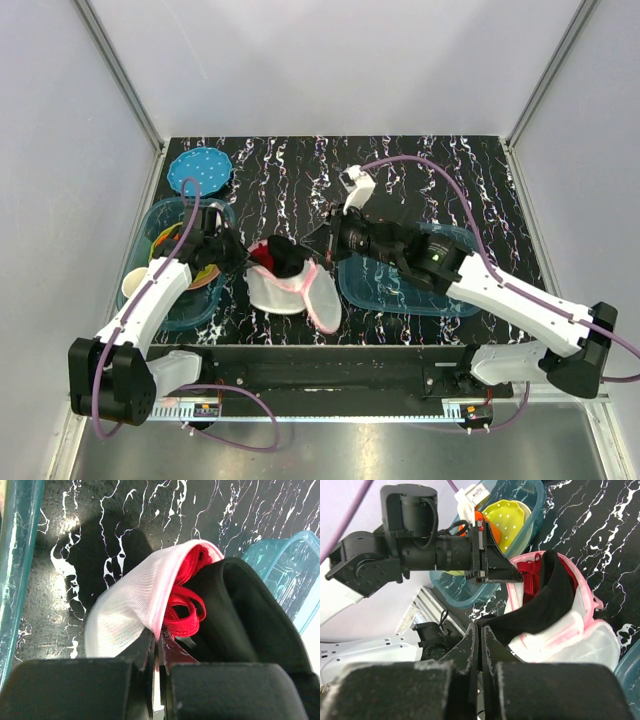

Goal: Unzip the laundry bag and remove the bra

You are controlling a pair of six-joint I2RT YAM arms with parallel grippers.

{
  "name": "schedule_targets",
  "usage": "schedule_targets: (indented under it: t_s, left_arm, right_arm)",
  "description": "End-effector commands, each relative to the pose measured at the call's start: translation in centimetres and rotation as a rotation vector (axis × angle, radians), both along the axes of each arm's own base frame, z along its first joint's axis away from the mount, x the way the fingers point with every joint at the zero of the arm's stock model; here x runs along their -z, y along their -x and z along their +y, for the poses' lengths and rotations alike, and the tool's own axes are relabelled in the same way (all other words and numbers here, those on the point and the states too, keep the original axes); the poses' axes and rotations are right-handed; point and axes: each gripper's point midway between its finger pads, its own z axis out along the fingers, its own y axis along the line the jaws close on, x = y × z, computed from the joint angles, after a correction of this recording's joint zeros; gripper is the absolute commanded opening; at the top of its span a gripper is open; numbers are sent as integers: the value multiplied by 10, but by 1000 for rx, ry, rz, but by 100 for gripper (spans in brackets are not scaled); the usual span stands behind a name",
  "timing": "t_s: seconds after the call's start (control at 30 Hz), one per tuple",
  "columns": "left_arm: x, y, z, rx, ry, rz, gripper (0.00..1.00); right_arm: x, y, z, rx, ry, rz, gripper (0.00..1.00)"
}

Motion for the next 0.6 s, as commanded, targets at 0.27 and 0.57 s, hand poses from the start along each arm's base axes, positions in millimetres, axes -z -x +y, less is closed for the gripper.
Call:
schedule_targets:
  t_s: [0.27,0.57]
  left_arm:
    - [-21,-14,6,-16,-27,-91,0]
    - [-23,-12,8,-3,-45,-99,0]
  right_arm:
    - [-71,-23,36,-20,-95,-152,0]
    - [-182,-32,-7,127,-213,-405,0]
